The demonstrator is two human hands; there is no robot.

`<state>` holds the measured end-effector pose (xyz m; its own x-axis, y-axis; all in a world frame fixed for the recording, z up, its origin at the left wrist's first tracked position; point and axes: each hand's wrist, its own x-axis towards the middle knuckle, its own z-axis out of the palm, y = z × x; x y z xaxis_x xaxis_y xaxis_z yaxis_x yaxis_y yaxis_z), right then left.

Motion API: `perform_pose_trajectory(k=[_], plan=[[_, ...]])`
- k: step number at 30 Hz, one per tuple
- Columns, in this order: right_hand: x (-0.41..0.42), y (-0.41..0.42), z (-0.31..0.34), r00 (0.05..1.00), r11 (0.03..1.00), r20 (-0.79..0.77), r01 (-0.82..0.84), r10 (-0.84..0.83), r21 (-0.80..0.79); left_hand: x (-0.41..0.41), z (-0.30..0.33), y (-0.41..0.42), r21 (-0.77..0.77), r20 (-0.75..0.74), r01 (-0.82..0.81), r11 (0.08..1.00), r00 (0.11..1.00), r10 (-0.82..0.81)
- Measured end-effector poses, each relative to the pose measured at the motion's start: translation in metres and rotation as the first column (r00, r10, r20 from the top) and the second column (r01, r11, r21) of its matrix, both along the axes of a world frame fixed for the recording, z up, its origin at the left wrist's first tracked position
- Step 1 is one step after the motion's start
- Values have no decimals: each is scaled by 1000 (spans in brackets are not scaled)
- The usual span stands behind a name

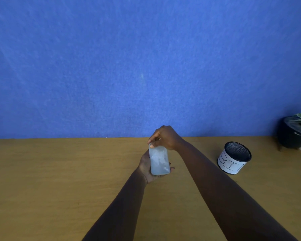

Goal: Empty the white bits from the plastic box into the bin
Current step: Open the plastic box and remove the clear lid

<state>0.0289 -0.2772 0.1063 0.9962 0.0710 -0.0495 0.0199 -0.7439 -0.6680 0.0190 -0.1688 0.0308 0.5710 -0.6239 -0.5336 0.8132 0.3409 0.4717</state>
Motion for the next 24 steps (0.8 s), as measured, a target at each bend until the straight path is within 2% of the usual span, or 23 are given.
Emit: perform_pose_trajectory(k=[3, 5, 7, 10, 12, 17, 24], plan=[[-2, -1, 1, 995, 992, -21, 104, -103, 67, 4, 0, 2, -57, -6, -57, 997, 998, 57], [-3, -5, 0, 964, 959, -31, 266, -264, 100, 8, 1, 5, -118, -24, -134, 984, 991, 132], [-8, -9, -1, 909, 904, -121, 412, -399, 113, 12, 1, 8, -124, -18, -231, 965, 973, 231], [-21, -9, 1, 862, 910, -390, 397, -324, 122, 16, 0, 12, -67, 23, -349, 935, 936, 351], [-29, -5, 1, 833, 916, -485, 375, -267, 140, 16, -2, 13, -72, 37, -392, 917, 918, 395], [-31, 1, -3, 825, 843, -419, 495, -379, 211, 10, 1, 15, -126, 66, -399, 908, 910, 409], [-33, 4, -4, 841, 850, -275, 513, -467, 124, 10, -5, 15, -107, 77, -426, 898, 897, 435]])
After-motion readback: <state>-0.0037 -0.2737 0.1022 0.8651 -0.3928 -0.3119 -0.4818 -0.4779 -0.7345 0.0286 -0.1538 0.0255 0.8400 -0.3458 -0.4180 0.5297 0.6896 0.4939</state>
